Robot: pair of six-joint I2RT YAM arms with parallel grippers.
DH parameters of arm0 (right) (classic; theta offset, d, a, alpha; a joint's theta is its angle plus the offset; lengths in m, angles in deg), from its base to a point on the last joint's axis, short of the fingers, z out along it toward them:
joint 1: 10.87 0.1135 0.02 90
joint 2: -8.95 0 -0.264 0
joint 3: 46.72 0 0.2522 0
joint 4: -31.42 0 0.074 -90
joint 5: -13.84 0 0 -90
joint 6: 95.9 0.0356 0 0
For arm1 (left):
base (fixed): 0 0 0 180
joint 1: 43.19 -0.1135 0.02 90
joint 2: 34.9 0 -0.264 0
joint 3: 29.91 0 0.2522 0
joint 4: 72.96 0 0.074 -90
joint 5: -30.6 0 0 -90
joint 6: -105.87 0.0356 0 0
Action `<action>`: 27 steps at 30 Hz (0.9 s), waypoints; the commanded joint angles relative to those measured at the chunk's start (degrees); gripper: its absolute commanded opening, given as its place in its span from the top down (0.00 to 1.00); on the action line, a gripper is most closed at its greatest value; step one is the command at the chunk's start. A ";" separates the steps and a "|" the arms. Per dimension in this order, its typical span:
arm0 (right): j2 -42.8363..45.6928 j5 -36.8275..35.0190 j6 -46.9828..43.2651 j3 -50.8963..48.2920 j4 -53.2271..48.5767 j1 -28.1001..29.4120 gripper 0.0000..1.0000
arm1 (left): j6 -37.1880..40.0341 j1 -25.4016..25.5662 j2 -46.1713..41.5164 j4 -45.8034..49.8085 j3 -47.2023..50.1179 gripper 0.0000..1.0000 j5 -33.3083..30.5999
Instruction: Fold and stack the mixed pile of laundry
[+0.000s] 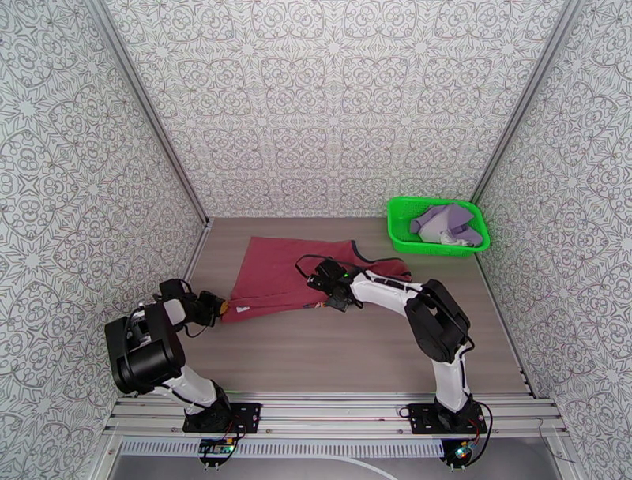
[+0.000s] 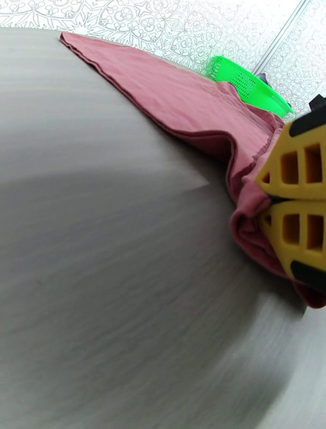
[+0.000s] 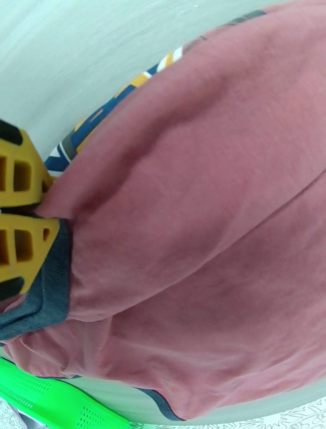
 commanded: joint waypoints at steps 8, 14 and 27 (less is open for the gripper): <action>11.93 3.21 4.96 -4.45 -9.97 2.09 1.00 | 4.49 3.74 -12.62 11.87 -1.97 1.00 -1.30; 15.33 7.06 9.18 -8.62 -14.27 5.08 1.00 | 5.05 5.67 -23.72 17.88 3.42 1.00 -5.24; 17.25 11.82 22.17 -17.67 -17.92 16.61 1.00 | 4.67 6.67 -36.51 25.22 12.60 1.00 -11.58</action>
